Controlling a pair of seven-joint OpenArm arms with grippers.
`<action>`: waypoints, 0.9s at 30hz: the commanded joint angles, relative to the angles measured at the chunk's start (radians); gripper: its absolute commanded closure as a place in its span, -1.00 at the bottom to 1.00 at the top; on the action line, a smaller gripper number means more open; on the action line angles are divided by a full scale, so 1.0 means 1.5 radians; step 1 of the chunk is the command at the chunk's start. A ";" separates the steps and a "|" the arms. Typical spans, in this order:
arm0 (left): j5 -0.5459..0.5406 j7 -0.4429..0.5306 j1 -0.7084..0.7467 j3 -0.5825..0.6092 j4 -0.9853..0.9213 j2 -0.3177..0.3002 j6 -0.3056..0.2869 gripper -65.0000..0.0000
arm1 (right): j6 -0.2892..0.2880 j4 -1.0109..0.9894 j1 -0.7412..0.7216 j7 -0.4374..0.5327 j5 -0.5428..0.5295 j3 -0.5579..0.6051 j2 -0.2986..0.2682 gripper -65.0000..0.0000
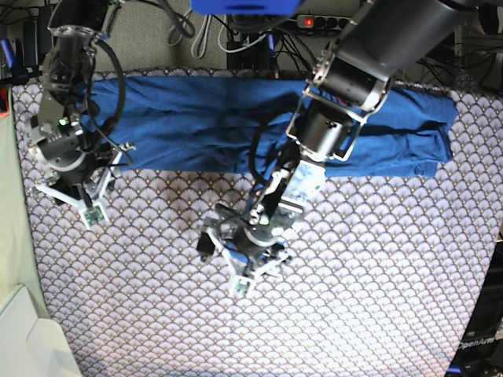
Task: Fold the T-shirt properly
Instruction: 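Grasp the hanging sleeve end with the left gripper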
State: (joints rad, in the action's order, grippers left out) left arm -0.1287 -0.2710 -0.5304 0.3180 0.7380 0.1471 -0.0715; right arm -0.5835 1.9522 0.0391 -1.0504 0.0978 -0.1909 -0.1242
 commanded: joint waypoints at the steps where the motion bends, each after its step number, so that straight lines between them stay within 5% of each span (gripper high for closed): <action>1: -0.003 0.017 -0.021 0.001 -0.005 0.007 -0.001 -0.72 | -0.002 0.009 -0.009 0.011 0.001 -0.001 -0.007 0.07; 27: 0.054 0.047 -0.022 -0.005 -0.126 0.007 -0.001 -0.72 | -0.002 0.011 -0.004 0.008 0.002 -0.005 -0.007 0.07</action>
State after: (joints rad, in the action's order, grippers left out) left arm -0.0395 -0.1829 -0.5430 0.3138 0.5430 0.1501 -0.0746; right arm -0.5835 1.9522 0.0448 -1.0512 0.0990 -0.1951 -0.1246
